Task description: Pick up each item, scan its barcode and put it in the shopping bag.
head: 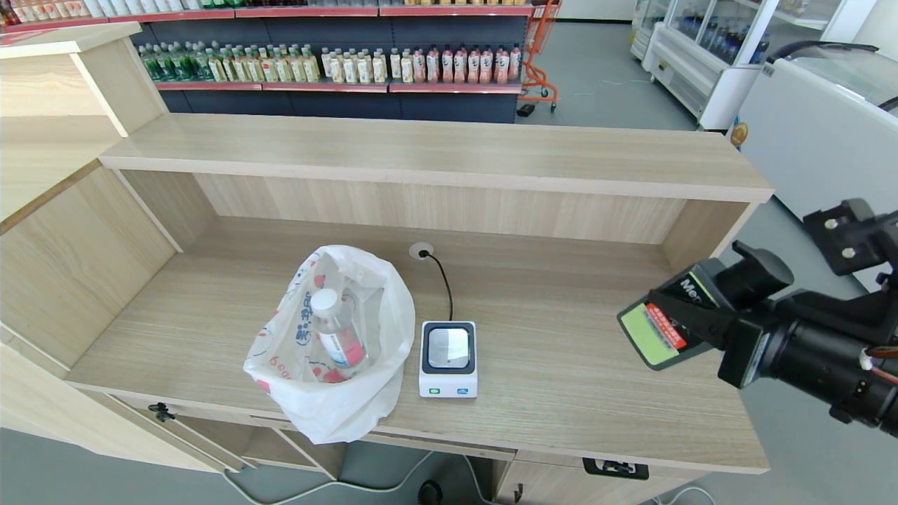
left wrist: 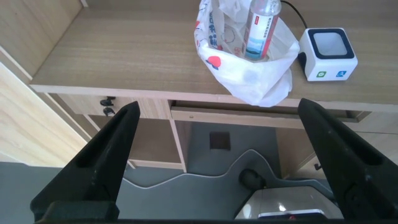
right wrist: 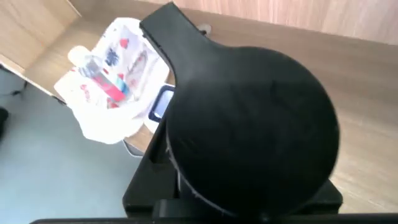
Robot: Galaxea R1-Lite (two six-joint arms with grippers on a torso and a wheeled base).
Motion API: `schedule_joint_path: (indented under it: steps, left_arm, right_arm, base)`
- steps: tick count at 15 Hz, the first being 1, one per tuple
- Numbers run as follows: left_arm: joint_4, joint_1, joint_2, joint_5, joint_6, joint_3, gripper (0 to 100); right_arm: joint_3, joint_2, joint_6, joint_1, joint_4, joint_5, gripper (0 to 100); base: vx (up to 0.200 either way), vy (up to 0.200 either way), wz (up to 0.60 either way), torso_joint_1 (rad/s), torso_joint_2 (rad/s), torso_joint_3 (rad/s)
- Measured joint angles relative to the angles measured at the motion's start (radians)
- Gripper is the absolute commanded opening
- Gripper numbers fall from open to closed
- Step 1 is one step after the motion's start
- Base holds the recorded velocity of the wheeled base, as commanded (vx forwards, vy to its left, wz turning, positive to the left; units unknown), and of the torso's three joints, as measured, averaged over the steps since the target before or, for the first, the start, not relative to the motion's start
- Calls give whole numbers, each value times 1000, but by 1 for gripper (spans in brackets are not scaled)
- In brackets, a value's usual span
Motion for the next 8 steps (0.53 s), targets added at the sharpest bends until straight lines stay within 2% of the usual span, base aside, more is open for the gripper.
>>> schedule_joint_path:
  steps: [2,4,5,6,7,8]
  left_arm:
    - [0,0,0,0,0,0,100]
    - [0,0,0,0,0,0,100]
    - [0,0,0,0,0,0,100]
    - [0,0,0,0,0,0,100]
    - [0,0,0,0,0,0,100]
    - [0,0,0,0,0,0,100]
  right_arm:
    - [-1,-36,-96,-105,201,-61,0]
    - [12,-91,-179,-164,292,-212,0]
    - [14,-110,-181,-170,299,-227,0]
    - [0,-122,-161,-174,283,-211,0]
    - [-9,-129,-137,-177,278,-151,0]
    - [-17,-134,-113,-179,274,-48,0]
  base:
    - [0,0,0,0,0,0]
    - [0,0,0,0,0,0]
    - [0,0,0,0,0,0]
    - [0,0,0,0,0,0]
    - [0,0,0,0,0,0]
    - [0,0,0,0,0,0]
